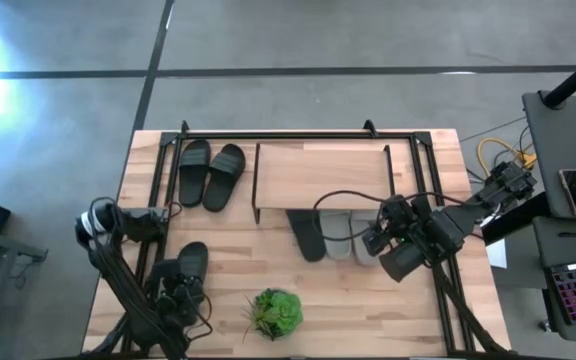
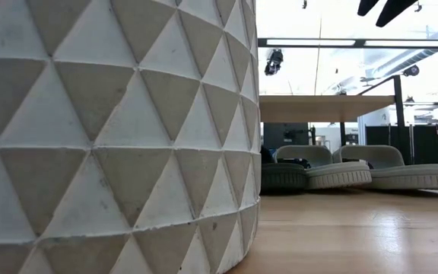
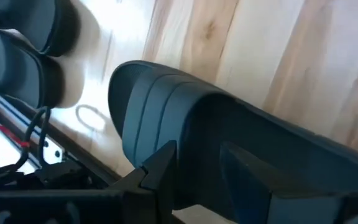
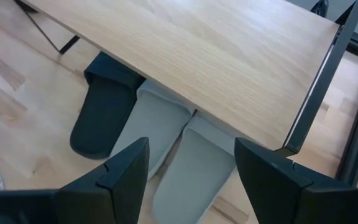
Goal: Pick and place slides into the shelf
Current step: Put the black slide under the shelf
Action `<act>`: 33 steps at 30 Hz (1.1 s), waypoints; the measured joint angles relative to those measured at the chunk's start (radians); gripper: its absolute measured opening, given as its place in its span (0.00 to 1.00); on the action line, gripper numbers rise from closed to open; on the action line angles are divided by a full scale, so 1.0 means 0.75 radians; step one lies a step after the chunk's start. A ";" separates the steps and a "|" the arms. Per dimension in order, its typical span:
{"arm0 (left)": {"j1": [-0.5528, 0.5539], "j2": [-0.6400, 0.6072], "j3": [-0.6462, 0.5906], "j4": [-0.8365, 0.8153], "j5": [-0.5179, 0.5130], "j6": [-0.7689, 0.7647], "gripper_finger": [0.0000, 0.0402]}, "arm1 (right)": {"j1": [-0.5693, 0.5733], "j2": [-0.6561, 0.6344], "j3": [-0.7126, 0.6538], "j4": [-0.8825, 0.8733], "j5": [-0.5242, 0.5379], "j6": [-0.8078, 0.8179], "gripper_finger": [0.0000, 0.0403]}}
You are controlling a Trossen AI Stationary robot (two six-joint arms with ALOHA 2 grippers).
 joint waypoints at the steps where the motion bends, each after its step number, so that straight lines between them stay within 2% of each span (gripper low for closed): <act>1: 0.000 0.007 -0.002 -0.007 0.003 -0.002 0.28 | -0.003 0.000 0.000 0.000 0.000 -0.001 0.57; 8: 0.000 0.024 0.004 -0.128 0.024 -0.169 0.40 | -0.007 0.000 0.000 0.000 -0.001 -0.008 0.57; 14: 0.000 0.024 -0.010 -0.081 0.033 -0.164 0.47 | -0.008 0.000 0.000 0.000 0.000 -0.010 0.57; 24: 0.002 0.049 -0.192 -0.015 0.036 -0.164 0.38 | -0.015 0.000 0.000 0.001 -0.001 -0.010 0.57; 33: 0.009 0.048 -0.224 -0.031 0.000 -0.155 0.26 | -0.015 0.000 0.000 0.005 -0.012 0.024 0.57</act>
